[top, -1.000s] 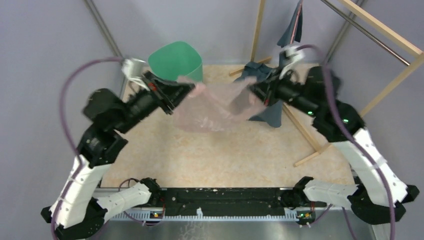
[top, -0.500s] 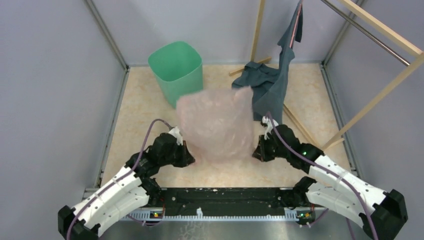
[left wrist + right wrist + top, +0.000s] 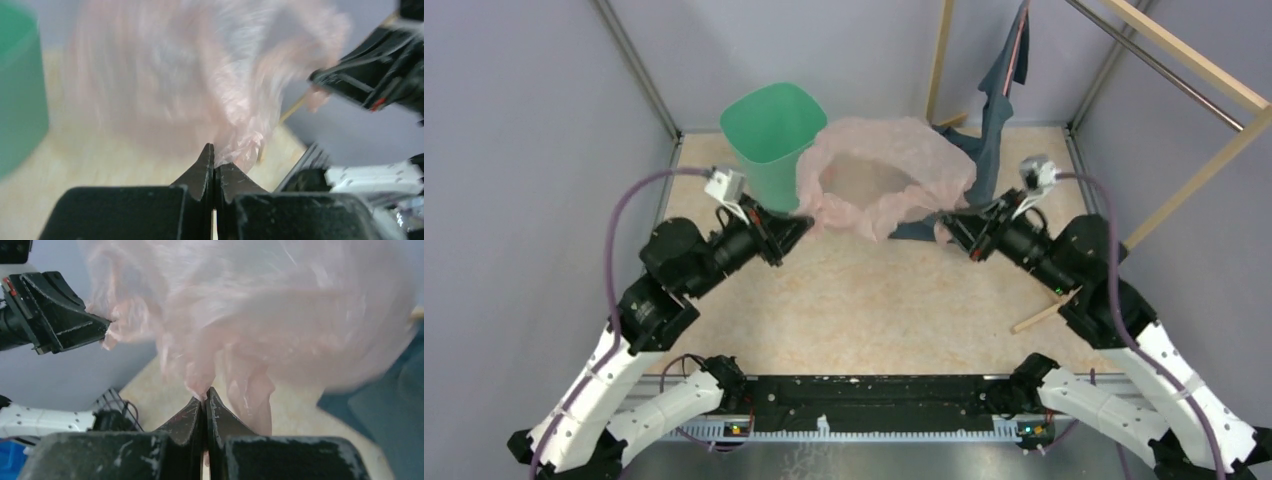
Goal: Put the trash bags into the trash bin
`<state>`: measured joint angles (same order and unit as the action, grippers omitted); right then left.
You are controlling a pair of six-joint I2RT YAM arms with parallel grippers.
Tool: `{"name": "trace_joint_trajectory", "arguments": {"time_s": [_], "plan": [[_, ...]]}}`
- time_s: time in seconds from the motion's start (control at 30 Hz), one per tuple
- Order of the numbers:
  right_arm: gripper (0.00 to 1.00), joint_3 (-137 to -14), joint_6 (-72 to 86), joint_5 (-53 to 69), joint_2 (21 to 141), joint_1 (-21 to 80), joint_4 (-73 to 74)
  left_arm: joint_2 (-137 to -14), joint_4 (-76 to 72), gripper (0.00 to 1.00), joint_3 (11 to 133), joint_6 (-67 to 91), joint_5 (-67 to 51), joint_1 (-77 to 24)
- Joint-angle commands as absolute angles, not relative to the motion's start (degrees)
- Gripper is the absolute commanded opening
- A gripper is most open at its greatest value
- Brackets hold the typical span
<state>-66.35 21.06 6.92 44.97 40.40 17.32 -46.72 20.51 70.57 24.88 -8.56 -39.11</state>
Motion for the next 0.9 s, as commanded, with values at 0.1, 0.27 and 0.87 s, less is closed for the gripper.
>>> {"name": "trace_joint_trajectory", "arguments": {"time_s": [0.1, 0.27, 0.87], "plan": [[0.00, -40.1, 31.5, 7.2, 43.2, 40.8, 21.5, -43.0, 42.2, 0.00, 50.1, 29.4, -4.4, -39.1], [0.00, -42.0, 28.7, 6.8, 42.0, 40.7, 19.5, -38.4, 37.4, 0.00, 52.0, 26.6, -7.9, -39.1], [0.03, -45.7, 31.4, 18.5, 49.6, 40.8, 7.7, -56.9, 5.5, 0.00, 51.4, 38.6, -22.1, -47.8]]}}
